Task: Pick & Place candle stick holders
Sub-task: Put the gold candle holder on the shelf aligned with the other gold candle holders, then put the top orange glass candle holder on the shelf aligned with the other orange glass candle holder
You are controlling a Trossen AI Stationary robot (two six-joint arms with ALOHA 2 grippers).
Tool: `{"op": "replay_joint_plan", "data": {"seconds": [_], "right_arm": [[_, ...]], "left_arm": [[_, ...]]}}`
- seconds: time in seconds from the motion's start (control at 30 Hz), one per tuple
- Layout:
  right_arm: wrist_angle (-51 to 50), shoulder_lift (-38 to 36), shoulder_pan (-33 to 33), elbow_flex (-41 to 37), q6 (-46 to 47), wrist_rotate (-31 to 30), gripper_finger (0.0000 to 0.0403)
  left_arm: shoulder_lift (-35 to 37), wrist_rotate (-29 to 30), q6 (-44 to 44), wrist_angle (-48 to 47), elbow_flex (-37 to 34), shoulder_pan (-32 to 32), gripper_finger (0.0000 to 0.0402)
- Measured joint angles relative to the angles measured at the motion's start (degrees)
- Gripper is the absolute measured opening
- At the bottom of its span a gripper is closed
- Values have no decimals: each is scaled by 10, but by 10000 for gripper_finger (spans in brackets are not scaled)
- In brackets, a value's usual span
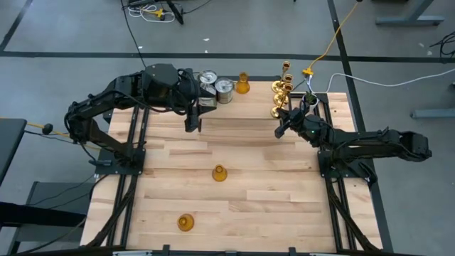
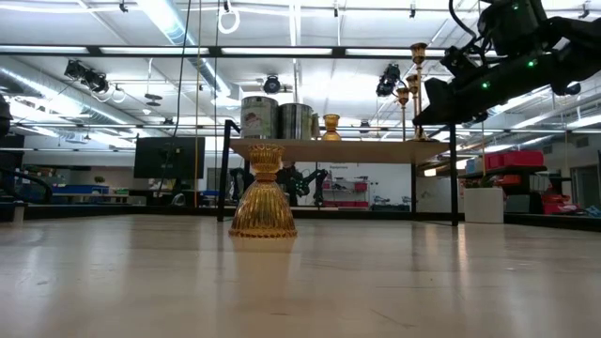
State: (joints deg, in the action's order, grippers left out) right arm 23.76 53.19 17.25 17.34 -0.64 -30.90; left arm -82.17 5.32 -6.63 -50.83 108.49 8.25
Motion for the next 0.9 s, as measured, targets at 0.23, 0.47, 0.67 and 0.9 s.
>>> {"op": "replay_joint_plan", "data": {"seconds": [0.23,0.47,0.67,0.9], "right_arm": [[-2,0,-1,1,-5,-28,0],[-3,-1,0,2,-7,-70,0],[-3,-1,0,2,-7,-61,0],[21,0,1,0,-35,2,0]], "left_arm": [[0,0,0,0,0,0,193],[0,0,0,0,0,0,193],[0,0,-1,0,0,0,193],[0,0,-1,0,0,0,193]]}}
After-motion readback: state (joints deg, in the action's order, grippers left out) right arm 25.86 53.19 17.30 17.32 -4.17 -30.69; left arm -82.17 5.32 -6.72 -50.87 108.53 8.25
